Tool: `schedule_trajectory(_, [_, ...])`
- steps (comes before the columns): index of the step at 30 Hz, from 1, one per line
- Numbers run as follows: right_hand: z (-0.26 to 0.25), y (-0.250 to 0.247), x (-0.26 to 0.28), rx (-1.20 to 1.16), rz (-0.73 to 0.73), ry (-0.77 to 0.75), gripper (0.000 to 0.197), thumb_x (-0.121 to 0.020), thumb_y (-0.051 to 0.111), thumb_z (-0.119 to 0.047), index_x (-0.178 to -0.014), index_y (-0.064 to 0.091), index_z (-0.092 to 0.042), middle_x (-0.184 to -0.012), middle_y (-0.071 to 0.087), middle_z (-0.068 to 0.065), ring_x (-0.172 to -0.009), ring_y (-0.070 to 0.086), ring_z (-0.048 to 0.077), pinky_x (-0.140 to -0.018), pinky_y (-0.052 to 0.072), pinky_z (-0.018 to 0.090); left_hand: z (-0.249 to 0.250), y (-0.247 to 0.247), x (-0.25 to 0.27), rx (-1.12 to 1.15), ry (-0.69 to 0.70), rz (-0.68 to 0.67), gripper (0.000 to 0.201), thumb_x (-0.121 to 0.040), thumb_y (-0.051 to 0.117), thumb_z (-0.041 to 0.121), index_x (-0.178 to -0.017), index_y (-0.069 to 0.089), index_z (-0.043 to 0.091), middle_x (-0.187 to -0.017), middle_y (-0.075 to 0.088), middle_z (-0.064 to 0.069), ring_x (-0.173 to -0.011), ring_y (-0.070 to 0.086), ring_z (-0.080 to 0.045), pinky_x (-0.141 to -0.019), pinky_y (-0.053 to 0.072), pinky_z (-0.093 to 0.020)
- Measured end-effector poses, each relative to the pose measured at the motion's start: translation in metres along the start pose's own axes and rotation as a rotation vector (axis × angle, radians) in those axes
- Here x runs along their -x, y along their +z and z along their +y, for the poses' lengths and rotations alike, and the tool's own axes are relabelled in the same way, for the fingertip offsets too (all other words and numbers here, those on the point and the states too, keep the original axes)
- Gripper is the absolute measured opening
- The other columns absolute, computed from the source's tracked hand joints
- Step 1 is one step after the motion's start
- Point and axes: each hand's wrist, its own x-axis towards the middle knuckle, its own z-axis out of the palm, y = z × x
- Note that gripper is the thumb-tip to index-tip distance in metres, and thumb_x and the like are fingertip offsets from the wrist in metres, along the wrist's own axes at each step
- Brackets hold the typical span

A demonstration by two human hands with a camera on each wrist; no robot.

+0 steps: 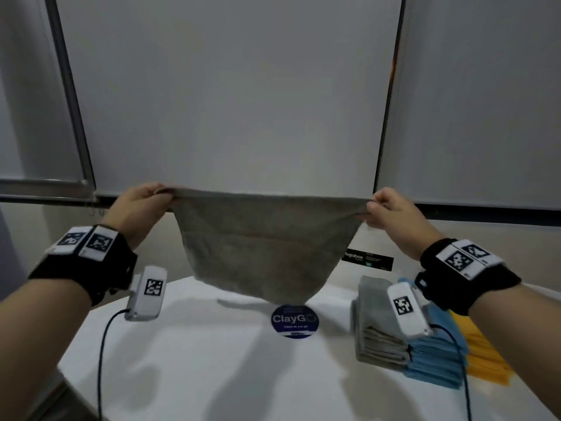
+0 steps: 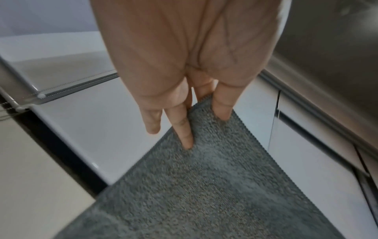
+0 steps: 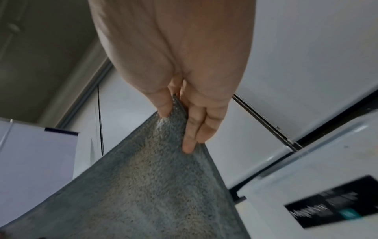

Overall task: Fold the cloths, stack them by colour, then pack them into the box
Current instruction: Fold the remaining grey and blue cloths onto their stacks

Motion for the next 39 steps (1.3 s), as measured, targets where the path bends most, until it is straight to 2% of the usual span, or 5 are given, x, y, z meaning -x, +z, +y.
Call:
schedule_trajectory(5, [0.046, -0.01, 0.055, 0.183, -0.336, 0.158, 0.015, -0.096, 0.05, -0.005, -0.082, 0.05, -0.009, -0.089, 0.067, 0.025, -0.087, 0.067, 0.036, -0.078, 0.05, 0.044, -0.044, -0.022, 0.065, -0.175, -0.299, -0.214, 0.022, -0.082, 0.072, 0.032, -0.088, 0.078, 0.012, -0.102, 0.073, -0.011, -0.095, 0.067, -0.02, -0.099, 0.047, -0.03])
schedule_trajectory(15, [0.093, -0.017, 0.153, 0.14, -0.942, 0.697, 0.011, -0.1, 0.047, -0.016, -0.09, 0.044, -0.011, -0.078, 0.063, 0.005, -0.085, 0.071, 0.021, -0.063, 0.05, 0.022, -0.082, -0.03, 0.154, -0.393, -0.776, -0.709, 0.03, -0.084, 0.061, 0.032, -0.062, 0.058, 0.013, -0.057, 0.05, -0.009, -0.047, 0.054, -0.018, -0.051, 0.04, -0.021])
schedule_trajectory(27, [0.119, 0.069, 0.085, 0.63, -0.538, 0.232, 0.022, -0.087, 0.062, -0.01, -0.07, 0.051, -0.018, -0.062, 0.056, -0.004, -0.046, 0.053, 0.004, -0.047, 0.041, 0.012, -0.145, -0.027, 0.139, -0.659, -0.96, -0.439, 0.019, -0.084, 0.058, 0.006, -0.067, 0.062, 0.012, -0.065, 0.058, -0.001, -0.068, 0.057, -0.015, -0.057, 0.044, -0.022])
schedule_trajectory(36, [0.158, 0.133, 0.07, 0.972, -0.646, 0.217, 0.016, -0.092, 0.045, -0.011, -0.078, 0.047, -0.018, -0.104, 0.062, 0.007, -0.106, 0.057, 0.025, -0.082, 0.042, 0.026, -0.166, -0.022, 0.152, -0.594, -1.046, -0.283, 0.023, -0.082, 0.058, -0.001, -0.061, 0.055, 0.009, -0.049, 0.041, -0.007, -0.041, 0.037, -0.017, -0.046, 0.03, -0.018])
schedule_trajectory(39, [0.166, 0.137, 0.07, 0.974, -0.666, 0.238, 0.015, -0.093, 0.045, -0.013, -0.079, 0.046, -0.018, -0.117, 0.061, 0.01, -0.095, 0.052, 0.019, -0.087, 0.043, 0.024, -0.169, -0.016, 0.149, -0.506, -1.017, -0.304, 0.021, -0.089, 0.063, 0.011, -0.068, 0.063, 0.011, -0.046, 0.045, -0.001, -0.037, 0.036, -0.013, -0.043, 0.028, -0.015])
